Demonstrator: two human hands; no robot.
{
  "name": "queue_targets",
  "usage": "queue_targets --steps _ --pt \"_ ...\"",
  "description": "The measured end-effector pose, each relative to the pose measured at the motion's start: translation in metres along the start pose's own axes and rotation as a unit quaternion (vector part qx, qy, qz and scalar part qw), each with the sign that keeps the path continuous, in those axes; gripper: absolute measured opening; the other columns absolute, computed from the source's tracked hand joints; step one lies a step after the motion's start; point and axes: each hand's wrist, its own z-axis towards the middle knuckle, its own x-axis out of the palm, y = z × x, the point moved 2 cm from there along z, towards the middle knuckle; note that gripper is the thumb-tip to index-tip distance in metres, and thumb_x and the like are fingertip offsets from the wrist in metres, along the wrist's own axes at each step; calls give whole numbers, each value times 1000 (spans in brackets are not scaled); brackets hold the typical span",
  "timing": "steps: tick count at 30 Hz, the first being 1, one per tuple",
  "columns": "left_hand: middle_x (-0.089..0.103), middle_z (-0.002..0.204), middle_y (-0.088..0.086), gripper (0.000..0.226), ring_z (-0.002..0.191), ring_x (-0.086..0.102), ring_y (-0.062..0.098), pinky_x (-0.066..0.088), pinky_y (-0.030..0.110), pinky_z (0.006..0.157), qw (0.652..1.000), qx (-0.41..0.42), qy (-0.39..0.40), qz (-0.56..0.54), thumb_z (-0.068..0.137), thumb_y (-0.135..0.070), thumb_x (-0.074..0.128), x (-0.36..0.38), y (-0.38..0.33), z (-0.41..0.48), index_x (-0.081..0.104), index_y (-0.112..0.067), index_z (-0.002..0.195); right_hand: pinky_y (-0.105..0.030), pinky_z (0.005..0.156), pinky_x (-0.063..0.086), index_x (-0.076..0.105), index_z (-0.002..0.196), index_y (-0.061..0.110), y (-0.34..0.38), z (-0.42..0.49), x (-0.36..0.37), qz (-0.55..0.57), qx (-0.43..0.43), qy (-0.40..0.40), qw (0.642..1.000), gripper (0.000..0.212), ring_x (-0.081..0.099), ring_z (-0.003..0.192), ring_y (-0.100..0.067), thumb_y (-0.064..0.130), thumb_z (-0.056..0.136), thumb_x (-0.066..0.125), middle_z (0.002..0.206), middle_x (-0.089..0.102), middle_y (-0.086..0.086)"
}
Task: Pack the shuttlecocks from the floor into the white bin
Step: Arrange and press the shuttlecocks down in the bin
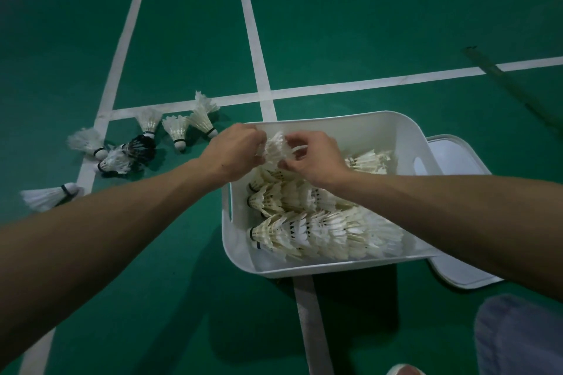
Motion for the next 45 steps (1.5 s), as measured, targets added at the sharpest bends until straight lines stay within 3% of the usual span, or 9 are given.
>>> queue_targets --steps 5,9,14,19,23,31,37,42,45 --pt "59 115 7 33 102 52 23 49 41 87 1000 18 -6 22 85 -30 68 1 1 -2 62 -10 110 -35 98 49 60 127 18 4 2 -6 -43 -4 -4 999 60 57 103 -9 20 72 82 121 66 2" --pt "52 121 3 44 112 38 25 36 39 93 991 37 -34 121 84 -44 64 -1 0 -4 59 -20 120 -29 85 54 57 131 18 0 1 -12 -36 -3 0 999 73 61 97 -11 28 65 86 118 63 4" --pt "38 112 4 44 112 30 29 29 44 95 988 0 -42 148 81 -52 64 -6 -1 -2 61 -28 118 -26 77 57 55 131 22 0 3 -11 -12 0 1 1000 74 63 82 -9 22 65 87 111 60 3" --pt "35 114 4 40 113 29 29 27 44 96 993 -35 -27 107 83 -51 63 -5 -1 2 62 -31 117 -16 69 53 57 129 22 -3 9 -7 -3 11 24 1000 67 64 87 -10 14 68 84 118 60 4" --pt "34 116 5 37 113 28 29 28 44 96 994 -45 -25 92 84 -49 63 -1 -5 5 64 -27 114 -32 79 59 60 127 21 -2 9 -1 -17 10 42 999 65 64 83 -10 13 67 85 121 63 5" --pt "37 123 3 39 119 27 27 28 42 99 997 -35 -27 68 83 -48 64 -1 -3 -2 65 -22 112 -25 80 54 60 123 21 -3 4 -19 -118 -20 13 993 69 62 91 -8 33 61 87 114 63 2" --pt "36 130 2 44 123 26 26 28 43 101 997 -32 -15 76 83 -48 64 -3 -3 -9 64 -17 113 -22 80 44 61 120 21 4 1 -27 -168 -57 -7 984 63 57 93 -8 35 63 86 119 57 2" --pt "41 135 4 58 128 30 24 32 42 106 998 -24 -10 56 83 -44 67 -10 2 -15 53 -14 131 -33 102 41 58 122 23 18 0 -29 -244 -98 24 965 62 49 115 -15 40 68 83 127 54 2" --pt "40 137 6 65 128 34 23 32 39 110 999 -25 -9 18 82 -41 69 -17 5 -23 47 -12 136 -36 106 38 55 125 24 26 -2 -24 -272 -104 43 956 63 46 122 -16 40 70 82 132 53 2"
